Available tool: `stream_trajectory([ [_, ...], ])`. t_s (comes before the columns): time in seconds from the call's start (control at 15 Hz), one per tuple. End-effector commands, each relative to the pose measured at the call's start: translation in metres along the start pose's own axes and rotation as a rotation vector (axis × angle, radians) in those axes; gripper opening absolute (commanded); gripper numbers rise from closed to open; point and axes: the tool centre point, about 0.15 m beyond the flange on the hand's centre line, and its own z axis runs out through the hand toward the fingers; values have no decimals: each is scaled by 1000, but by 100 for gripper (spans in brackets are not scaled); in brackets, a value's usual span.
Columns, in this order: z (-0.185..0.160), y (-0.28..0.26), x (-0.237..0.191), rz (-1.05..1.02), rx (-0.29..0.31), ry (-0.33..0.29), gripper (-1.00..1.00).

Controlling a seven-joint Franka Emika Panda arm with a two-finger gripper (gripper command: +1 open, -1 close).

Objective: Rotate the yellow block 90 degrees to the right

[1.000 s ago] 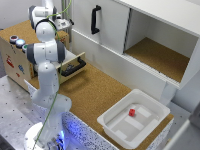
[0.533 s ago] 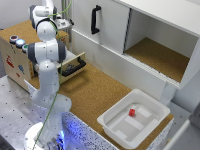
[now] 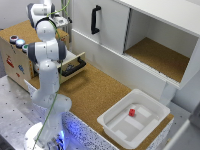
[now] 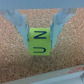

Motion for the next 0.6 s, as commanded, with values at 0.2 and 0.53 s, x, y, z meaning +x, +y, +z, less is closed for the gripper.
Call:
stream_trajectory([
  [0.2,1,-12,46,285,45,-188,-100],
  [0.53,10,-23,53,713,33,-224,-100],
])
